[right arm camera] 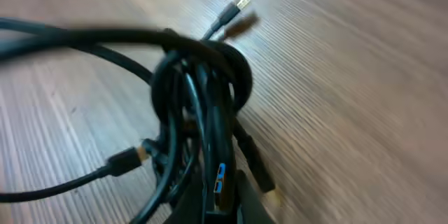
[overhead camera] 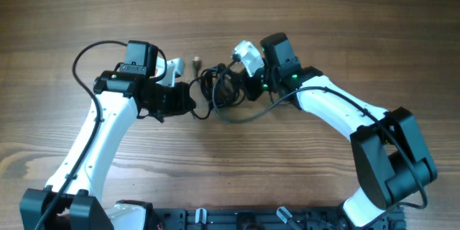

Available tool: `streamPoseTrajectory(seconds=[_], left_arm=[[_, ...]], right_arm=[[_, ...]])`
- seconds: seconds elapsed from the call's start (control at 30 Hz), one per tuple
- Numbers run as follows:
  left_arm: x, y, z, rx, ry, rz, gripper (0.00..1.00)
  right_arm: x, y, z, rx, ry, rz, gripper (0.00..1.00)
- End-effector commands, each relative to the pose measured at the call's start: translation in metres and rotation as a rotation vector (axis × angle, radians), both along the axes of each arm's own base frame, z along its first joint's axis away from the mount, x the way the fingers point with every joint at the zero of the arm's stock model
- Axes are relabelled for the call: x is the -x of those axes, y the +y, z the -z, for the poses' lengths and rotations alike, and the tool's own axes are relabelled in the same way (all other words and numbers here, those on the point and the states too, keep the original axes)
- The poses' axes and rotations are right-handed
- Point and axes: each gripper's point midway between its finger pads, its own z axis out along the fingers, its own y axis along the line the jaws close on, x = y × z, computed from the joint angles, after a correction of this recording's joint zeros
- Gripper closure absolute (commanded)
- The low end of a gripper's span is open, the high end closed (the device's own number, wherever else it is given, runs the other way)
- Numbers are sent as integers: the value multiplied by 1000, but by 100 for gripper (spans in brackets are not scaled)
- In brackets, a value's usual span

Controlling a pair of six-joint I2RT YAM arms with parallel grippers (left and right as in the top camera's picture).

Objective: Untangle cables
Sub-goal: 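Pull both grippers apart, stretching the cable across the table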

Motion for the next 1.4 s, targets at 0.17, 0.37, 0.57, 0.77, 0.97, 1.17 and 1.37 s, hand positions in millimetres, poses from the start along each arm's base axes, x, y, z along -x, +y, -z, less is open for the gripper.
streamPoseTrajectory(seconds=[0.17, 0.37, 0.57, 0.77, 0.97, 1.17, 1.37], left_arm=[[-30, 100, -31, 76, -27, -506, 96], [-18, 184, -39, 81, -43, -812, 96], [-2, 224, -36, 88, -16, -979, 96], [12, 246, -30, 59, 30, -1111, 96], [13, 247, -29, 52, 31, -1113, 96], [14, 246, -23, 54, 41, -1113, 96], [16, 245, -4, 63, 52, -1132, 96]], right_arm=[[-28, -100, 31, 50, 272, 510, 96], [-23, -147, 51, 116, 332, 625, 96], [-20, -170, 61, 204, 324, 731, 96], [-21, -216, 65, 387, 258, 935, 96], [-23, -247, 61, 469, 211, 1063, 96], [-26, -268, 62, 427, 241, 1113, 96], [-28, -257, 63, 369, 268, 1055, 96]])
